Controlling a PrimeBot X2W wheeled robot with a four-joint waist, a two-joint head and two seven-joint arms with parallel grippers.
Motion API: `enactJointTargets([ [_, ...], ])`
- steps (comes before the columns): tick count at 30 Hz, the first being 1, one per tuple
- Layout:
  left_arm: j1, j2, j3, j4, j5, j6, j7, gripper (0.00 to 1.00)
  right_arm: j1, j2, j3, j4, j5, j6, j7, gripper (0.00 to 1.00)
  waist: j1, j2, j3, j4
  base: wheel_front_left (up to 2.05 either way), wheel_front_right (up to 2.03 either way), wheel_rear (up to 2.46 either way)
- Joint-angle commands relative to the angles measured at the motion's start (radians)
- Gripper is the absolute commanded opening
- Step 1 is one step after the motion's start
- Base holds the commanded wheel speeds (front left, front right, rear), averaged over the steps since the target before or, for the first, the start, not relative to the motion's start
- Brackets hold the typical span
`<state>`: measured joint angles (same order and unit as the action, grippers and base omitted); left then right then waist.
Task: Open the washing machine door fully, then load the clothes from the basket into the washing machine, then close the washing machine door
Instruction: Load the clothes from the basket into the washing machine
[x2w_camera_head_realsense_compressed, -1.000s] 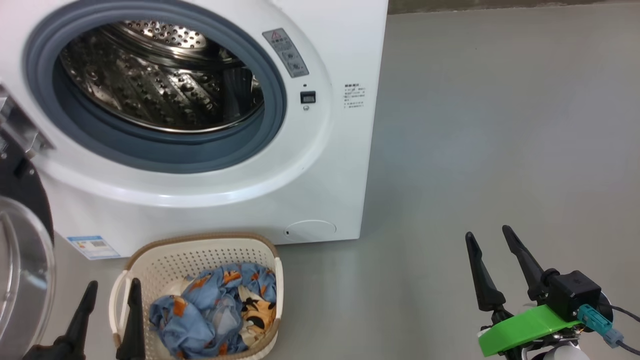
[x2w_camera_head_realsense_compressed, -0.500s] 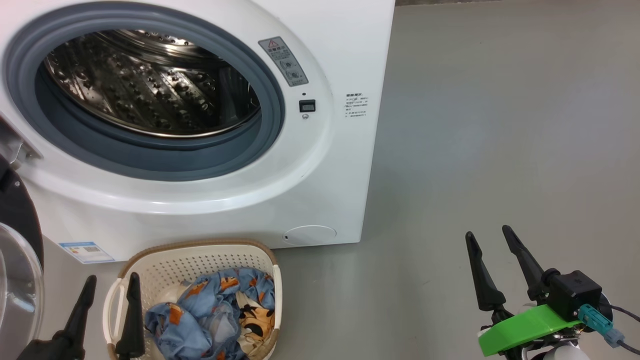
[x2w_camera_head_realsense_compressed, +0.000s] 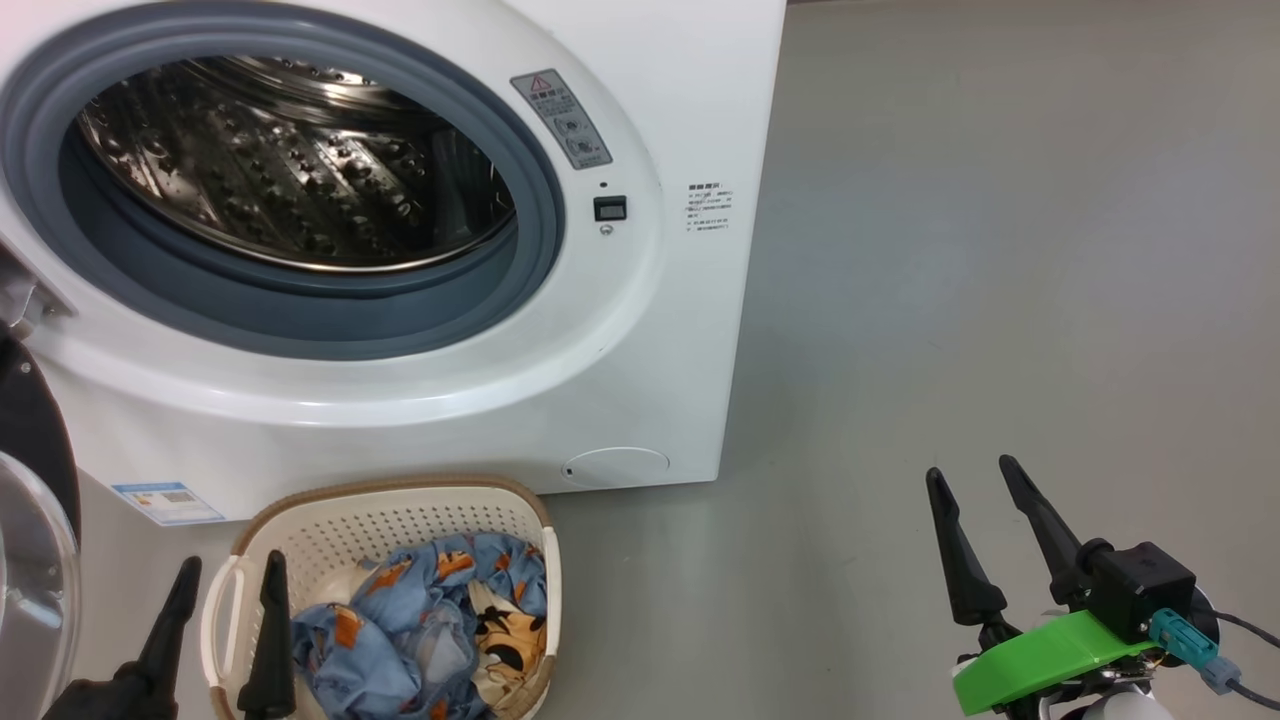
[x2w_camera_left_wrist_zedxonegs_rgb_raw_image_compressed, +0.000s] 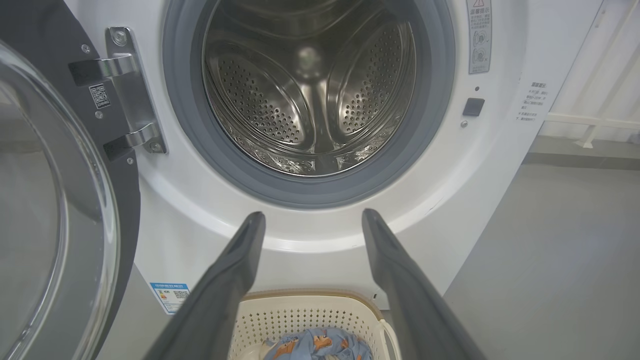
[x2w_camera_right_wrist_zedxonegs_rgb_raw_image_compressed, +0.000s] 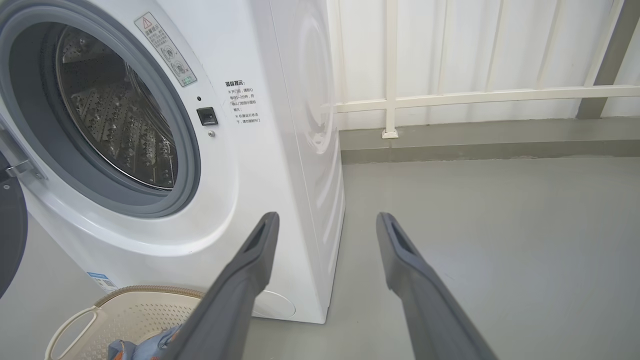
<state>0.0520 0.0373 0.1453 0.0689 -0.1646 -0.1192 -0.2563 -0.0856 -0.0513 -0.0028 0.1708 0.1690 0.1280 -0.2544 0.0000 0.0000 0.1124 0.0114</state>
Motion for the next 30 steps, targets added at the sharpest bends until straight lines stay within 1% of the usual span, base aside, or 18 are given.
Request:
enactJointTargets([
  [1, -0.043, 0.013, 0.031, -0.017, -0.015, -0.002, -0.006, 1.0, -0.038, 0.001, 0.032, -0.023, -0.002, 0.003, -0.007, 1.0, 0.0, 0.0, 0.002, -0.002, 0.0, 0.0, 0.0],
  [8, -0.049, 0.013, 0.033, -0.01, -0.03, -0.007, -0.006, 1.0, -0.039, 0.001, 0.038, -0.014, 0.001, 0.003, -0.007, 1.0, 0.0, 0.0, 0.016, -0.005, 0.0, 0.0, 0.0],
  [14, -0.072, 0.013, 0.013, 0.025, -0.062, -0.01, -0.006, 1.0, -0.052, 0.001, 0.059, 0.016, 0.021, 0.003, -0.007, 1.0, 0.0, 0.0, 0.067, -0.011, 0.0, 0.0, 0.0],
  [22, -0.158, 0.014, -0.049, 0.117, -0.084, -0.011, -0.006, 1.0, -0.102, 0.001, 0.071, 0.011, 0.032, 0.003, -0.007, 1.0, 0.0, 0.0, 0.202, -0.033, 0.0, 0.0, 0.0],
  [30, -0.258, 0.044, -0.05, 0.246, -0.118, -0.011, -0.006, 1.0, -0.163, 0.001, 0.08, -0.007, 0.041, 0.003, -0.007, 1.0, 0.0, 0.0, 0.358, -0.079, 0.0, 0.0, 0.0],
])
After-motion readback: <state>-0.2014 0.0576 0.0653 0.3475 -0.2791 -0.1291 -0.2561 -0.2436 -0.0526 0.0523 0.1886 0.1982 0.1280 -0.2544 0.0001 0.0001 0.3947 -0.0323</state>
